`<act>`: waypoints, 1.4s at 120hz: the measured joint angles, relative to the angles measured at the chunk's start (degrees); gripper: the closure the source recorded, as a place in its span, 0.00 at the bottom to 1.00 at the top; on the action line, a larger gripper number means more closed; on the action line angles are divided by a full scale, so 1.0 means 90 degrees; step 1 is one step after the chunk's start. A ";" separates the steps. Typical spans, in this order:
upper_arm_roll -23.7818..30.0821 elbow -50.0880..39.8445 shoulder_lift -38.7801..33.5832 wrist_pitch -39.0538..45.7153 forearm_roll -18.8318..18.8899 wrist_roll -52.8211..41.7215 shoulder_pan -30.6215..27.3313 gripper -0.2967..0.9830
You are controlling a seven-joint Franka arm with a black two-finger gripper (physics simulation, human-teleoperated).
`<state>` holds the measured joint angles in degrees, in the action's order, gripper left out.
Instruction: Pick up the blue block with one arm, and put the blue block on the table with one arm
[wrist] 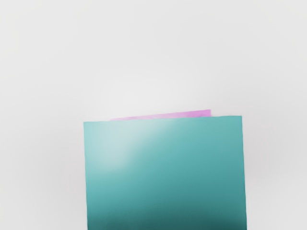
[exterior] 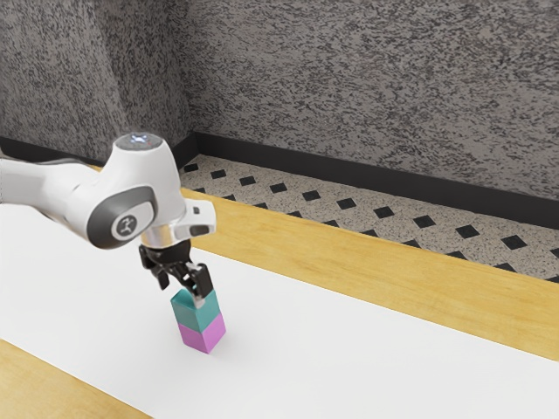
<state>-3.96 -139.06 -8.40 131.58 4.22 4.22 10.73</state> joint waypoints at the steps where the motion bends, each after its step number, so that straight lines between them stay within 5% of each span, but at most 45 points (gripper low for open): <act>1: 0.0000 0.0000 0.0012 0.0005 0.0000 0.0003 0.0000 0.25; 65: -0.0040 0.0053 0.0745 0.0620 -0.0173 0.0100 0.0025 0.25; 88: -0.0047 0.0051 0.0770 0.0776 -0.0187 0.0110 -0.0016 0.45; 120: -0.0036 0.0839 0.0768 0.0614 -0.0029 0.0253 -0.0006 0.51; 148: -0.0040 0.4640 0.4078 -0.0158 -0.0097 0.0215 0.0109 0.54; 168: -0.0029 0.5163 0.4725 -0.0507 -0.0246 0.0101 0.0159 0.50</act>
<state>-4.22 -92.59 34.13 127.01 2.01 5.13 12.16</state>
